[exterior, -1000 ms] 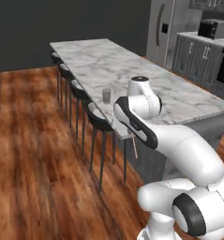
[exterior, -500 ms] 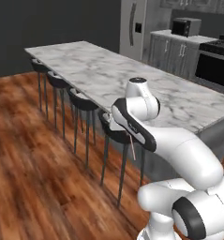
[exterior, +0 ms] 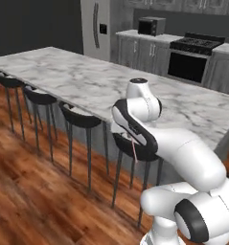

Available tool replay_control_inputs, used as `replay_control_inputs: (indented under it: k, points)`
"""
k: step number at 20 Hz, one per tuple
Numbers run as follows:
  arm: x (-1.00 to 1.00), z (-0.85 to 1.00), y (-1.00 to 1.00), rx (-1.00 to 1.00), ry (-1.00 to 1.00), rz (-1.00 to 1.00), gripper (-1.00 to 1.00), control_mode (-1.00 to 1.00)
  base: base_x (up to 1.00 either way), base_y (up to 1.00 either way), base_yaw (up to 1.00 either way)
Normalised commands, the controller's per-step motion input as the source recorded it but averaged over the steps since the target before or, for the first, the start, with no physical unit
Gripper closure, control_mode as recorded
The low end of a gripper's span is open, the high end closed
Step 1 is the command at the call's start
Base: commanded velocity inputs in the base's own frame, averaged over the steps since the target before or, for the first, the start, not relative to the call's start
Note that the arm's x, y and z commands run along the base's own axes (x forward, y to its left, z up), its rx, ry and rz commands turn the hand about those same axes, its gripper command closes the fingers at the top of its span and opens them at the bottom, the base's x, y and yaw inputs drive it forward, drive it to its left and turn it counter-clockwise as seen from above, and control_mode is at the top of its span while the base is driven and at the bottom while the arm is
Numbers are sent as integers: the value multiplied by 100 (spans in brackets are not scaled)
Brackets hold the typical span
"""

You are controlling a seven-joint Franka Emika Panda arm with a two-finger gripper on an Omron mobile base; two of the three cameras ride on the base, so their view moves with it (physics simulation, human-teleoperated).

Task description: Take a straw from the drawer in front and place it inside the glass cup on the dining counter.

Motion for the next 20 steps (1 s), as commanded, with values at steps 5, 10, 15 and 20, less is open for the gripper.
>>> replay_control_inputs:
  k: [5, 10, 15, 20]
  points:
    - [0, 0, 0, 0, 0, 0, 100, 100, 13, 71, -57]
    - [0, 0, 0, 0, 0, 0, 100, 100, 2, 68, -63]
    - [0, 0, 0, 0, 0, 0, 100, 100, 0, 63, -65]
    - [0, 0, 0, 0, 0, 0, 100, 100, 0, 67, -65]
